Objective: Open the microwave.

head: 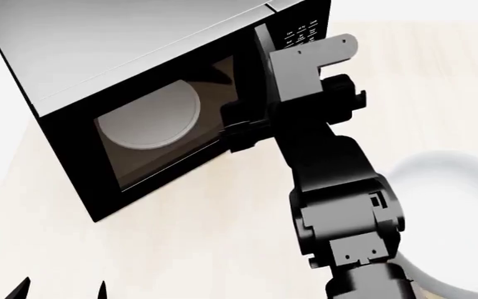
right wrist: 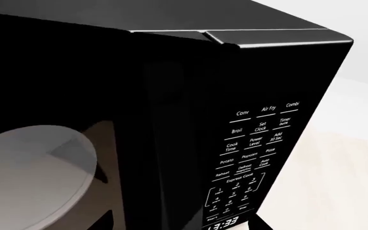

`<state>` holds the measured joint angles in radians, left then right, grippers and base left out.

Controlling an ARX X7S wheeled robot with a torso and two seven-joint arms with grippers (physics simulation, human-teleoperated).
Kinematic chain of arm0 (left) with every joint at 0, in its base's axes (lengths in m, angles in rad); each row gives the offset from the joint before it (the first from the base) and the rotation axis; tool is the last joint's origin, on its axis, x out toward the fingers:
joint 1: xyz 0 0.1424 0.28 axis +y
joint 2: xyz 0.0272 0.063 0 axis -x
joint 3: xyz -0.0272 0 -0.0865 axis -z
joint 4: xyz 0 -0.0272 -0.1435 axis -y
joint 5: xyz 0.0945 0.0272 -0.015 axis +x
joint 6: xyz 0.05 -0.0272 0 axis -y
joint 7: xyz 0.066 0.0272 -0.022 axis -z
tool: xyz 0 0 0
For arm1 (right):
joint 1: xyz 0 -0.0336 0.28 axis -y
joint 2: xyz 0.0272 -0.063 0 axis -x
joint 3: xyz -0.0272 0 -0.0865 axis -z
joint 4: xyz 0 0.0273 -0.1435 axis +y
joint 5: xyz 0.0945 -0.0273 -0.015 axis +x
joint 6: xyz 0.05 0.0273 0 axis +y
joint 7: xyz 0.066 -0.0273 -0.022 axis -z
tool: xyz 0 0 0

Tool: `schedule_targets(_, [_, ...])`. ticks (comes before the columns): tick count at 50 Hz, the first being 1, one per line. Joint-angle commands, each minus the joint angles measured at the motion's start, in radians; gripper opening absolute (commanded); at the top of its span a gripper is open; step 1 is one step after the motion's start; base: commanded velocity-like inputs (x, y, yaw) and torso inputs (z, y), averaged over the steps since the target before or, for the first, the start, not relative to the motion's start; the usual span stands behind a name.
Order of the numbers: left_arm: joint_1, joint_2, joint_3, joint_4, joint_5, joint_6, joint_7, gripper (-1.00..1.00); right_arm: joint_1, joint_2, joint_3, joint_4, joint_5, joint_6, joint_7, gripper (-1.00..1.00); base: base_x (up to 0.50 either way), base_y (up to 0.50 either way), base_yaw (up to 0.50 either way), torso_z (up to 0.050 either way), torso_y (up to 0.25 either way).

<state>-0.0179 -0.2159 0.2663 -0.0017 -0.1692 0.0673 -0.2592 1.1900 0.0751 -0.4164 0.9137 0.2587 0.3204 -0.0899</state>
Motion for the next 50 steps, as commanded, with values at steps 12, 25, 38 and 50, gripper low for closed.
schedule_targets(12, [-0.001, -0.008, 0.011, -0.011, -0.002, 0.003, -0.007, 1.0, -0.033, 0.02, -0.018, -0.095, 0.02, 0.04, 0.022, -1.0, 0.0, 0.0, 0.0, 0.0, 0.0])
schedule_targets(25, [-0.009, -0.009, 0.015, -0.017, -0.013, -0.004, -0.01, 1.0, -0.204, 0.12, 0.02, -0.549, 0.093, 0.253, 0.119, -1.0, 0.0, 0.0, 0.0, 0.0, 0.0])
schedule_targets(38, [-0.01, -0.012, 0.02, -0.014, -0.018, -0.005, -0.015, 1.0, -0.299, 0.159, 0.038, -0.786, 0.153, 0.335, 0.148, -1.0, 0.0, 0.0, 0.0, 0.0, 0.0])
schedule_targets(50, [-0.012, -0.015, 0.024, -0.017, -0.021, 0.0, -0.019, 1.0, -0.362, 0.183, 0.074, -0.958, 0.21, 0.442, 0.214, -1.0, 0.0, 0.0, 0.0, 0.0, 0.002])
